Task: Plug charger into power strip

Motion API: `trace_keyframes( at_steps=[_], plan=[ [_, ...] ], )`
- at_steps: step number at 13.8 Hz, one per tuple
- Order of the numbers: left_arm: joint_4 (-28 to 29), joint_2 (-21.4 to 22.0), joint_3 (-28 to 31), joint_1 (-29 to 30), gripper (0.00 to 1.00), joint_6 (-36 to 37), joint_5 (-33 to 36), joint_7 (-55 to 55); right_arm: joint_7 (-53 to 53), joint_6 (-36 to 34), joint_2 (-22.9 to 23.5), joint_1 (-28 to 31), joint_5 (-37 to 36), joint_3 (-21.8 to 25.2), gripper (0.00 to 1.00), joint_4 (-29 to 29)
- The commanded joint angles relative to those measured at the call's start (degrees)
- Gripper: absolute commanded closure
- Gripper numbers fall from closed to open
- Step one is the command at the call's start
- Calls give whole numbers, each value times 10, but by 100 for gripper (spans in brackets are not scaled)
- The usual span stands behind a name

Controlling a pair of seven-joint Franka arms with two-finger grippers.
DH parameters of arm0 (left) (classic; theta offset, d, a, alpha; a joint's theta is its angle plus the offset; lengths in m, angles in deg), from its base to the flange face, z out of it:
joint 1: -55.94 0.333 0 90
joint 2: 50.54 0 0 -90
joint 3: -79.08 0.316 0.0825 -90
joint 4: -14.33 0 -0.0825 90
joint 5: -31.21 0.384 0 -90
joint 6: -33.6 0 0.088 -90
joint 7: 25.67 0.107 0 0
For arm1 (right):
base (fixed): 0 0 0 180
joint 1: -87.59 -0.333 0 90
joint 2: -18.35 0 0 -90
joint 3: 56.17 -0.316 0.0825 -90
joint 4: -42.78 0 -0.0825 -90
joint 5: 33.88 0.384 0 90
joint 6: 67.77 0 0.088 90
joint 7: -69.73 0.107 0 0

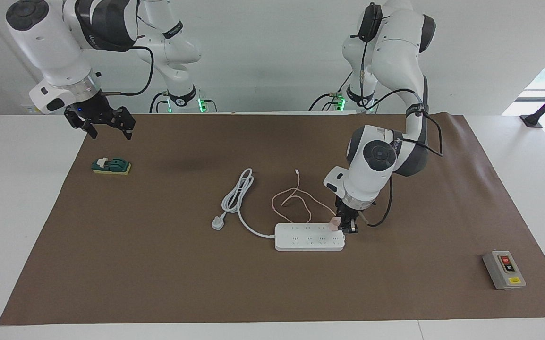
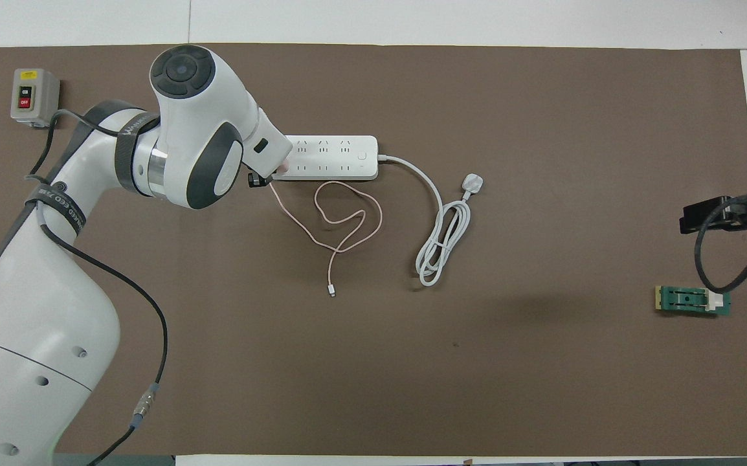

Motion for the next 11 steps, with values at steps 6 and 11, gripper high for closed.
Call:
trace_keyframes(
  at_steps=[6,11],
  plan=[
    [-27,-35,6,-16,100,-26,48,49,-9,-9,-3,5,-4,-4,0,4],
    [-26,-35,6,-20,100,-38,43,78,-9,-8,-2,5,-4,-4,0,4]
  ],
)
